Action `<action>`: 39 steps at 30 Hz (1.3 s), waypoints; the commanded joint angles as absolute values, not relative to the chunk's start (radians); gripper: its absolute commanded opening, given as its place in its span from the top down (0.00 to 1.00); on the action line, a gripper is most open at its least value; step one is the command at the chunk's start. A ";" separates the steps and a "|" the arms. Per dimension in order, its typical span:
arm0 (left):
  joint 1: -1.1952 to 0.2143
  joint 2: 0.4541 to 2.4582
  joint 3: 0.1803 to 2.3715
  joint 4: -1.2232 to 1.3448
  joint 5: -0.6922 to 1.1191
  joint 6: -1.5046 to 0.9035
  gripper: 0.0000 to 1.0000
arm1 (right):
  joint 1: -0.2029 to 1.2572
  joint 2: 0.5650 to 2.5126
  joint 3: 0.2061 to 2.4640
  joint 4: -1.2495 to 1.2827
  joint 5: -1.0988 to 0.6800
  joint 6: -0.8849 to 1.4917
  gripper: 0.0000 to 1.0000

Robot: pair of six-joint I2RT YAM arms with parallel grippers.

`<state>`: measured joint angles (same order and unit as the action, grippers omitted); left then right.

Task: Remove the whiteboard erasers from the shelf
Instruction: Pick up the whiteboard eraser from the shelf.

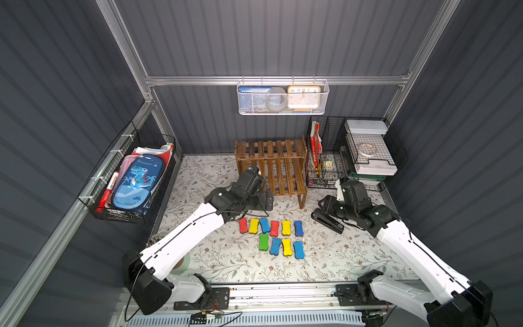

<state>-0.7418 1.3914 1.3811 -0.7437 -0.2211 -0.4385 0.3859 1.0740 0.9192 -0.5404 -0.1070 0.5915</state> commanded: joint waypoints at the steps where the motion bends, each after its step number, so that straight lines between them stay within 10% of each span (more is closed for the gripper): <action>1: -0.726 1.477 1.471 -0.802 -0.259 -0.353 0.10 | 0.386 1.105 0.959 -0.492 -0.255 0.556 0.52; 8: -0.706 1.626 1.569 -0.781 -0.302 -0.310 0.25 | 0.425 1.117 0.947 -0.405 -0.332 0.528 0.54; 39: -0.685 1.755 1.597 -0.663 -0.447 -0.292 0.23 | 0.446 1.083 0.899 -0.332 -0.294 0.488 0.53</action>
<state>-0.6872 1.7313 1.5776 -0.6739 -0.4252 -0.3138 0.4427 1.1007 0.9142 -0.3443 -0.3115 0.5022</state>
